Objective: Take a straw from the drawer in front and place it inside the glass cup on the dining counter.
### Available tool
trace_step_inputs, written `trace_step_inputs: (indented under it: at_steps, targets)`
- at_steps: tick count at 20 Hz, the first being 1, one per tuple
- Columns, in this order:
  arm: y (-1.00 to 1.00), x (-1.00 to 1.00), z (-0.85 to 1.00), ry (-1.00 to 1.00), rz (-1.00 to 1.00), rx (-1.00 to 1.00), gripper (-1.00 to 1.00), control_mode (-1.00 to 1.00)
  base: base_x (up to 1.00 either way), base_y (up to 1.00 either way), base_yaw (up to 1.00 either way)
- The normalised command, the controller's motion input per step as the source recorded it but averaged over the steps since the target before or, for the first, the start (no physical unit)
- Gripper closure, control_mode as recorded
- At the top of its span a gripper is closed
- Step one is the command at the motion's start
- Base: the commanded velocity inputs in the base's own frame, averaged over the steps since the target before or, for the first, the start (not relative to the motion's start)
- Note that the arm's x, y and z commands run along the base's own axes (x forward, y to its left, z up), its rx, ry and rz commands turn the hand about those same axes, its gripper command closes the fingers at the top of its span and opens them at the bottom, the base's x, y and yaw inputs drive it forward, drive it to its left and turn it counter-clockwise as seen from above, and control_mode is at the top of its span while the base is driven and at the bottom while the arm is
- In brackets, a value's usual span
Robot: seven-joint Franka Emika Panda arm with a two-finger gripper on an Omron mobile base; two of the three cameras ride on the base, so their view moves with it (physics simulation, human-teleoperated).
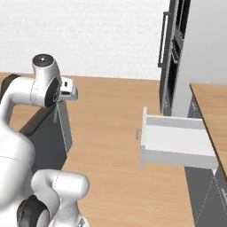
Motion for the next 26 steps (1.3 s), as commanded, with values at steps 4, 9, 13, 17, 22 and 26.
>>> trace_step_inputs:
  at_steps: [4, 9, 13, 17, 22, 26]
  targets:
    - [0.00, 0.00, 0.00, 0.00, 0.00, 0.00, 1.00, 1.00, 0.03, 0.48, 0.38]
    - [0.00, 0.00, 0.00, 0.00, 0.00, 0.00, 1.00, 1.00, -0.60, 0.04, 0.06]
    - [0.00, 0.00, 0.00, 0.00, 0.00, 0.00, 1.00, 1.00, -1.00, -0.28, 0.00]
    - [0.00, 0.00, 0.00, 0.00, 0.00, 0.00, 1.00, 1.00, -1.00, -0.35, -0.02]
    - [0.00, 0.00, 0.00, 0.00, 0.00, 0.00, 1.00, 1.00, -1.00, -0.40, -0.04]
    - [0.00, 0.00, 0.00, 0.00, 0.00, 0.00, 1.00, 1.00, -1.00, -0.35, -0.05]
